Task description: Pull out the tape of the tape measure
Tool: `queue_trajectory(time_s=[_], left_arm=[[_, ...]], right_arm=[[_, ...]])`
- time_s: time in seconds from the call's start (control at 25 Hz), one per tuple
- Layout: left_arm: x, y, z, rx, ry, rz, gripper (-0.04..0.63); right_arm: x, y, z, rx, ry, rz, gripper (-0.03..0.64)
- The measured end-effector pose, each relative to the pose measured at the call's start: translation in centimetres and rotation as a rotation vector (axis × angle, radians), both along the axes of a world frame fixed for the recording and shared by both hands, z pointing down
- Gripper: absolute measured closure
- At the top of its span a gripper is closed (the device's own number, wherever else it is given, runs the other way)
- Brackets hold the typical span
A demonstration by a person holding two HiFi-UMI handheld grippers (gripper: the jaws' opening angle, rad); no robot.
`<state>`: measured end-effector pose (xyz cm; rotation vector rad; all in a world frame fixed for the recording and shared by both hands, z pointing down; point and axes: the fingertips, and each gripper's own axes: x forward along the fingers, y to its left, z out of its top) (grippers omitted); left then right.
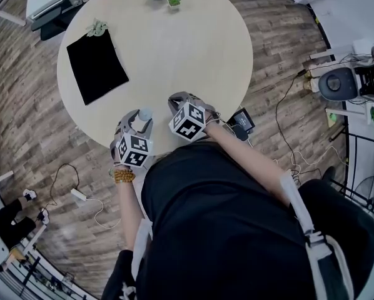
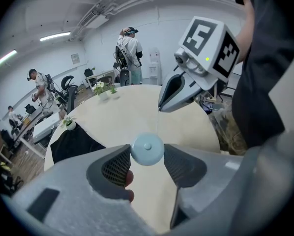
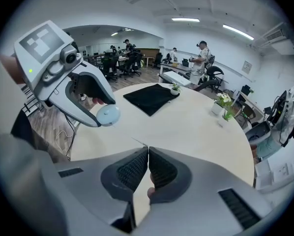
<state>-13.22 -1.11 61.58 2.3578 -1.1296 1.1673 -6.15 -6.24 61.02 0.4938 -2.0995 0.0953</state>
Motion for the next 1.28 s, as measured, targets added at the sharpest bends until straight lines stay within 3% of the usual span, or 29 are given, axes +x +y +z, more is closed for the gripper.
queue_trajectory(time_s=[0.4,0.8,1.08,1.28], left_arm=[[-1.1,0.6,2.1,-0.043,0.004,-0.077,0.372],[-1.3,1.4,3.3,-0.057,-0.019,-0.08,0.373],[-2.4,0.7,1.6,-0.061,0.141,-0.204,0.373],[-3.0,0.3,2.1,-0.066,0.102,-0.207,0.373]], right_arm=[[1.7,-0.6,1.2,-0.024,0.029,0.052,0.609],[3.9,-1.2,2.6,-0.03,0.097,0.123,0.609],[6.1,-2.3,3.1,-0.062,0.097,0.201,0.609],[6.0,-2.7,3.1,-0.069,0.088,0.224,0.607]])
